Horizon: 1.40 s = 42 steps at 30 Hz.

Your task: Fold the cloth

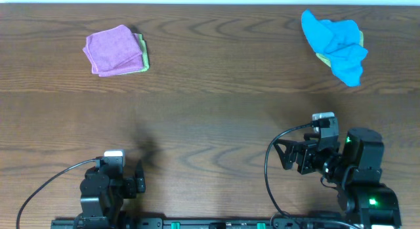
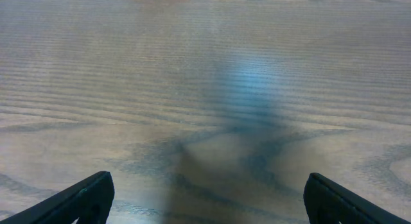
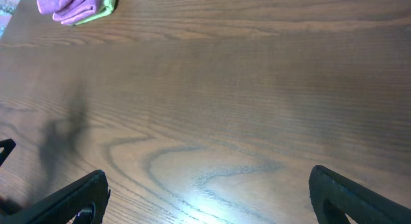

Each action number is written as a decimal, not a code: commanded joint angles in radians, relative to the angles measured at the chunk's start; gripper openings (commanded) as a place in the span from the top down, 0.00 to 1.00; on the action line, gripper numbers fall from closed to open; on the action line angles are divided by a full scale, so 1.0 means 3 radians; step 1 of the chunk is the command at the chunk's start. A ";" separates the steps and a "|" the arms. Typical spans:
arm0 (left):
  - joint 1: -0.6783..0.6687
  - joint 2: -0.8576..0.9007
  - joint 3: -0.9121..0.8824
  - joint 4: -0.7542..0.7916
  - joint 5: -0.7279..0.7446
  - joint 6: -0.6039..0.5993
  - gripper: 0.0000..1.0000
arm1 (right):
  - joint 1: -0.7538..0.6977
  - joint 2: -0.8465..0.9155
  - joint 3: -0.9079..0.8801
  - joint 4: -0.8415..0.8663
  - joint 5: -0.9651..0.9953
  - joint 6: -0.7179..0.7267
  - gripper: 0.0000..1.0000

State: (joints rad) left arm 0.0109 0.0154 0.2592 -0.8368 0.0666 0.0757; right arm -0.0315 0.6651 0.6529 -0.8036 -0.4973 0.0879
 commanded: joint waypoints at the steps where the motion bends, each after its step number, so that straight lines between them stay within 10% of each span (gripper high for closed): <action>1: -0.0019 -0.0039 -0.0046 -0.0088 -0.0072 0.0023 0.04 | -0.0008 -0.0048 -0.0017 -0.0003 -0.0013 0.0028 0.01; 16: -0.0019 -0.0039 -0.0046 -0.0088 -0.0074 0.0023 0.05 | 0.0000 -0.1422 -0.0829 0.0098 0.0793 -0.0899 0.01; 42: -0.0019 -0.0039 -0.0046 -0.0088 -0.0072 0.0023 0.05 | -0.0005 -0.2201 -0.1644 0.0296 0.1498 -0.0178 0.01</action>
State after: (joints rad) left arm 0.0109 0.0128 0.2592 -0.8371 0.0666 0.0757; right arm -0.0315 0.0166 0.1738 -0.7170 -0.0696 -0.0029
